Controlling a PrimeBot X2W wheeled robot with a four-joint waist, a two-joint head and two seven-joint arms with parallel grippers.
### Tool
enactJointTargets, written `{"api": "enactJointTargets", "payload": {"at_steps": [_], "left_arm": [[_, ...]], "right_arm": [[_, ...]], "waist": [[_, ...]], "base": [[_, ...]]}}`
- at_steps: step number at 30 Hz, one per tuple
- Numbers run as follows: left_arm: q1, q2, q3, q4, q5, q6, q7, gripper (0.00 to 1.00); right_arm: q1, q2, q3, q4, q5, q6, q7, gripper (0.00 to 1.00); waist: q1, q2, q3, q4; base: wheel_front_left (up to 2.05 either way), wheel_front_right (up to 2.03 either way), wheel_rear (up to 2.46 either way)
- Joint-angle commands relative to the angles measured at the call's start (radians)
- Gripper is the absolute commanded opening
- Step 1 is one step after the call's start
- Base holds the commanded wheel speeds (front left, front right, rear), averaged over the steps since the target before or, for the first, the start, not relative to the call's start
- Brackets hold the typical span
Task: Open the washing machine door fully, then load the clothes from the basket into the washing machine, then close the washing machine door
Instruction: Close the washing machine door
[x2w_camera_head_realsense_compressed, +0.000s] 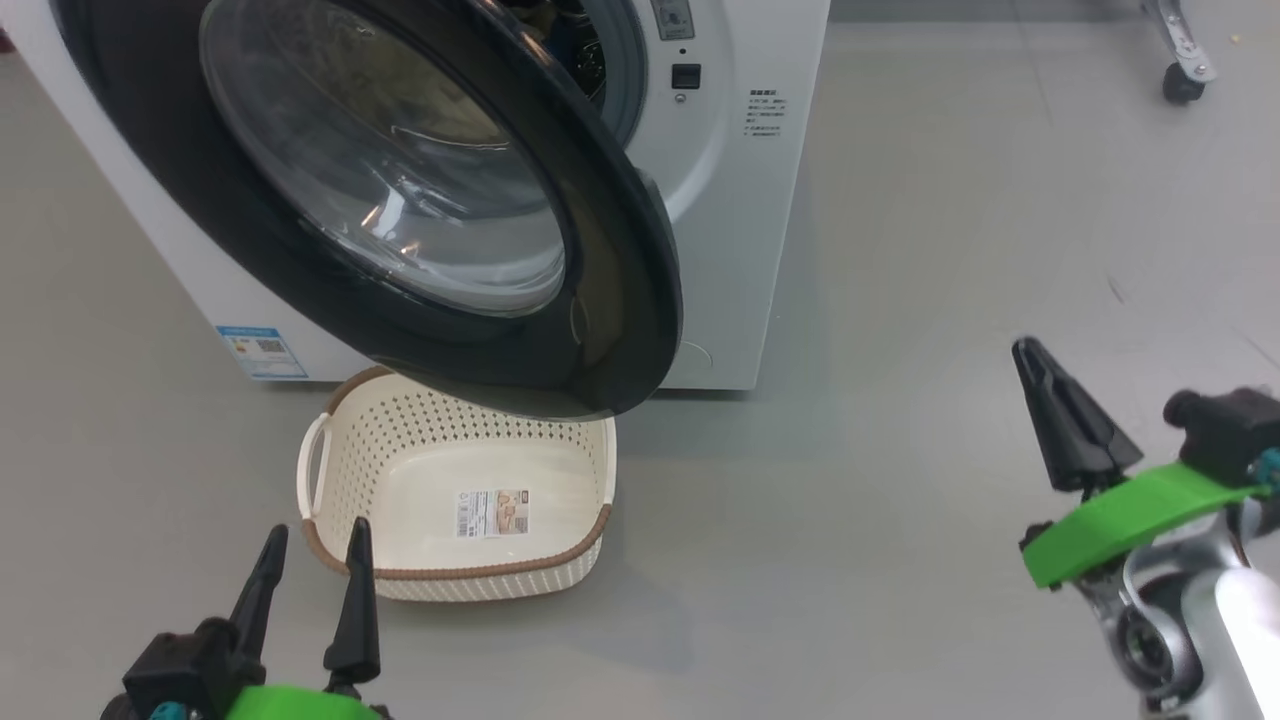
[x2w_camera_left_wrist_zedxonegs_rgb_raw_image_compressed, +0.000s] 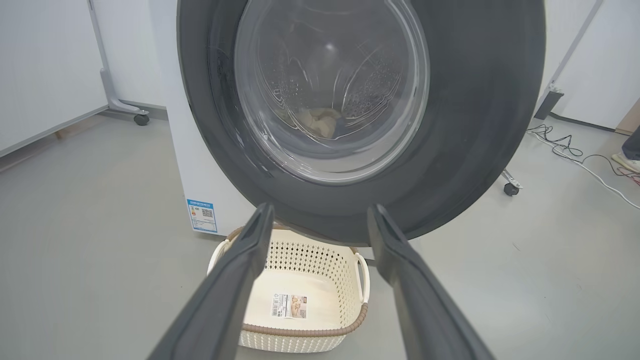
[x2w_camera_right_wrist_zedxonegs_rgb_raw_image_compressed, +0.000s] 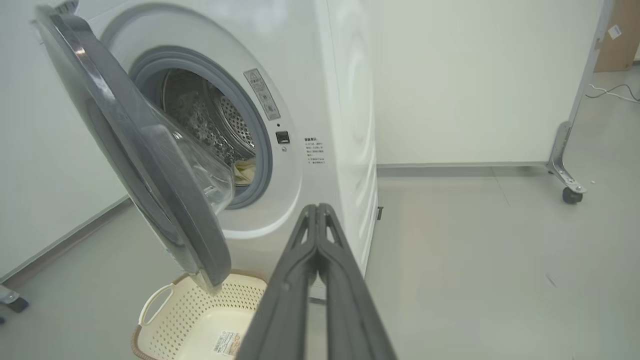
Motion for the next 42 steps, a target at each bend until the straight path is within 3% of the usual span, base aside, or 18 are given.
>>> {"api": "enactJointTargets", "payload": {"at_steps": [1, 10, 17, 27, 42], "left_arm": [[-0.052, 0.019, 0.029, -0.034, 0.008, -0.001, -0.013, 1.0], [-0.097, 0.001, -0.008, -0.007, 0.007, -0.017, -0.026, 1.0], [-0.148, -0.027, -0.049, 0.049, -0.002, -0.045, -0.049, 1.0], [-0.202, -0.059, -0.102, 0.121, 0.0, -0.07, -0.072, 1.0], [-0.228, -0.071, -0.131, 0.155, -0.001, -0.075, -0.095, 1.0]], "right_arm": [[-0.071, -0.031, 0.025, -0.052, -0.001, 0.0, -0.008, 0.0], [-0.272, -0.063, 0.246, -0.117, 0.026, 0.0, 0.05, 0.0], [-0.444, -0.071, 0.377, -0.029, 0.07, 0.0, 0.057, 0.0], [-0.624, -0.083, 0.453, 0.2, 0.136, 0.0, 0.044, 0.0], [-0.746, -0.11, 0.474, 0.396, 0.22, 0.0, 0.033, 0.0]], "waist": [[0.0, 0.0, 0.004, 0.018], [0.0, 0.0, 0.025, 0.137], [0.0, 0.0, 0.038, 0.239], [0.0, 0.0, 0.044, 0.336], [0.0, 0.0, 0.052, 0.367]], "base": [[0.0, 0.0, 0.0], [0.0, 0.0, 0.0], [0.0, 0.0, 0.0], [0.0, 0.0, 0.0], [0.0, 0.0, 0.0]]}}
